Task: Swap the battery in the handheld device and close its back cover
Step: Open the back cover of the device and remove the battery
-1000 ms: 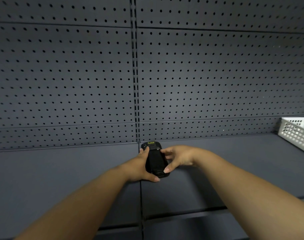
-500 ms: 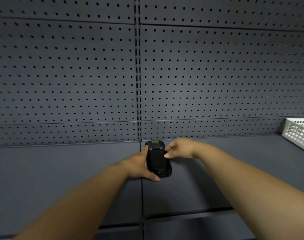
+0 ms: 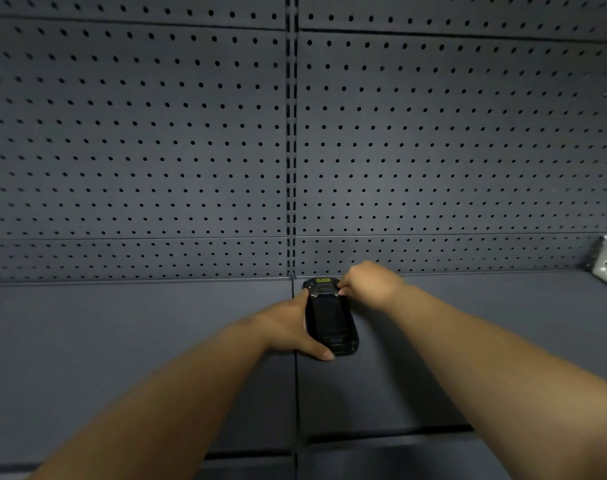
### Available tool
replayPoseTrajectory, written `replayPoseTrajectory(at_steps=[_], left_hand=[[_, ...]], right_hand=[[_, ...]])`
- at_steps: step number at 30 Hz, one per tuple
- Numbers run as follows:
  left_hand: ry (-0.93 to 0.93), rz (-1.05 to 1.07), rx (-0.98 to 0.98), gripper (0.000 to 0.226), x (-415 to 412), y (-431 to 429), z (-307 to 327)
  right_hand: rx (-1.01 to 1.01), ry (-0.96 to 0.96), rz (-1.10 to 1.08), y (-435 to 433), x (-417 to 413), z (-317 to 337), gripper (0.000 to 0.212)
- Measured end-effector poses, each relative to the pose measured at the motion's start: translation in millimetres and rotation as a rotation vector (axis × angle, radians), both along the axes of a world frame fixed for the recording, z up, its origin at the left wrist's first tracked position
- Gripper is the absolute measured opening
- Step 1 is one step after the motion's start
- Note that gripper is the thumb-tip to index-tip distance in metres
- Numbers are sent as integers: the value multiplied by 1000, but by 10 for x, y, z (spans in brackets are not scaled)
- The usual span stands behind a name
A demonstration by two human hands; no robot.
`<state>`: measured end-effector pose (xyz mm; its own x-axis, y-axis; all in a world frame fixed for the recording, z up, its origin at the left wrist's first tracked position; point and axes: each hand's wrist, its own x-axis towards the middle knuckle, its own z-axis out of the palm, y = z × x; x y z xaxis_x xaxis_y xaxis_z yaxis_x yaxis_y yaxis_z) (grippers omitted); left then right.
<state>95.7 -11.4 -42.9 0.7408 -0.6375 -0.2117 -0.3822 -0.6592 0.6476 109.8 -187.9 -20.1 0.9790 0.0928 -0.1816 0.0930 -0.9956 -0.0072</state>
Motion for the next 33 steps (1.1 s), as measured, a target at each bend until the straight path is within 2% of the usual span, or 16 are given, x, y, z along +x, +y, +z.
replayPoseTrajectory(at_steps=[9, 16, 23, 27, 30, 33], left_hand=[[-22, 16, 6, 93, 5, -5, -5], [-40, 26, 34, 96, 28, -7, -30], [-43, 37, 51, 95, 9, -12, -26], [-29, 21, 50, 93, 13, -6, -17], [49, -2, 52, 89, 76, 41, 31], [76, 4, 72, 71, 186, 90, 98]], right_hand=[[-233, -72, 184, -39, -7, -56, 25], [-266, -88, 212, -21, -34, -33, 27], [-128, -145, 99, -33, -21, -148, 26], [18, -138, 11, -5, -34, -146, 30], [95, -30, 13, -47, -112, -55, 40], [283, 192, -5, -132, -207, -2, 66]])
